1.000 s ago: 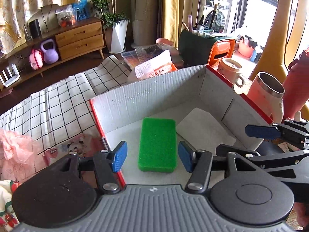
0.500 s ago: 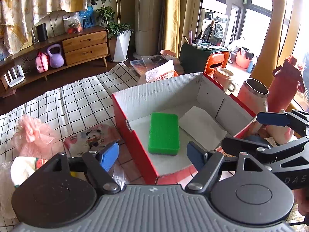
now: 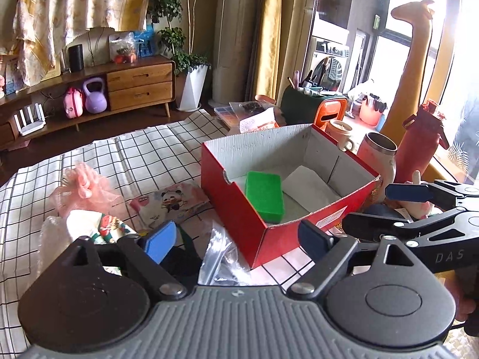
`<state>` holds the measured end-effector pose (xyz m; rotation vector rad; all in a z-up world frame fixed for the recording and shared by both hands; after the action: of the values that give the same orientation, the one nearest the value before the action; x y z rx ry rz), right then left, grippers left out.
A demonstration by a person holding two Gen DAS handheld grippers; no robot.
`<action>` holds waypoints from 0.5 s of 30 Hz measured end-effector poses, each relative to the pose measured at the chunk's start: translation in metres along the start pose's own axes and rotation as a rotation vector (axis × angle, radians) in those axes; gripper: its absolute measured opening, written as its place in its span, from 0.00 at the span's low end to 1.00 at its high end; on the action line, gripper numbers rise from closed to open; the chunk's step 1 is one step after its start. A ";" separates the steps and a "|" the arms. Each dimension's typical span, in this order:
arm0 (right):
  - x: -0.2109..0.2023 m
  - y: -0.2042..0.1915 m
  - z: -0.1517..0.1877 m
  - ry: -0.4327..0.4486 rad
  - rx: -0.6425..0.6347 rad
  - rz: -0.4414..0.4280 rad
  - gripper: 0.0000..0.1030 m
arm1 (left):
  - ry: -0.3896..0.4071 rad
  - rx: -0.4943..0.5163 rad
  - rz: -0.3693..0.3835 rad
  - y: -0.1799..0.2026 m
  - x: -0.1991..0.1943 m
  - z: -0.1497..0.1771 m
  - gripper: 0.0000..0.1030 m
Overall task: Organize soft objects
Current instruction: 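Withdraw both grippers from the red box back toward the table items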
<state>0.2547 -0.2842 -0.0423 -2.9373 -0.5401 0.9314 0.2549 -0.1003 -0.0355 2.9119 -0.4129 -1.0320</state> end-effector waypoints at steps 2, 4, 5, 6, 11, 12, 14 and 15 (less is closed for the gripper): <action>-0.002 -0.007 0.003 -0.002 -0.009 -0.008 1.00 | 0.023 -0.016 0.012 -0.007 -0.011 0.005 0.97; -0.003 -0.014 0.006 -0.002 -0.015 -0.016 1.00 | 0.031 -0.035 0.014 -0.014 -0.019 0.011 0.99; -0.003 -0.018 0.008 -0.004 -0.020 -0.023 1.00 | 0.032 -0.043 0.013 -0.018 -0.022 0.013 0.99; -0.004 -0.023 0.010 -0.004 -0.027 -0.032 1.00 | 0.034 -0.051 0.009 -0.021 -0.025 0.016 0.99; -0.008 -0.046 0.021 0.003 -0.050 -0.061 1.00 | 0.043 -0.113 0.018 -0.041 -0.038 0.032 1.00; -0.008 -0.050 0.022 0.006 -0.059 -0.062 1.00 | 0.039 -0.124 0.022 -0.045 -0.040 0.036 1.00; -0.009 -0.060 0.027 0.017 -0.085 -0.060 1.00 | 0.036 -0.136 0.008 -0.050 -0.043 0.043 1.00; -0.009 -0.064 0.029 0.027 -0.090 -0.053 1.00 | 0.040 -0.135 -0.007 -0.053 -0.044 0.047 1.00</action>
<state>0.2113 -0.2299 -0.0539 -2.9927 -0.6723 0.8839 0.2054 -0.0351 -0.0504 2.8109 -0.3189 -0.9610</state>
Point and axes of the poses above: each gripper's, at about its wrist camera, not at the fingertips, and x roughly the way its jaws point, y to its right, z to its underside, the point moved 5 cm from there along x, roughly the way its jaws point, and after that the axes turned 1 degree about z, right-handed, at the moved point
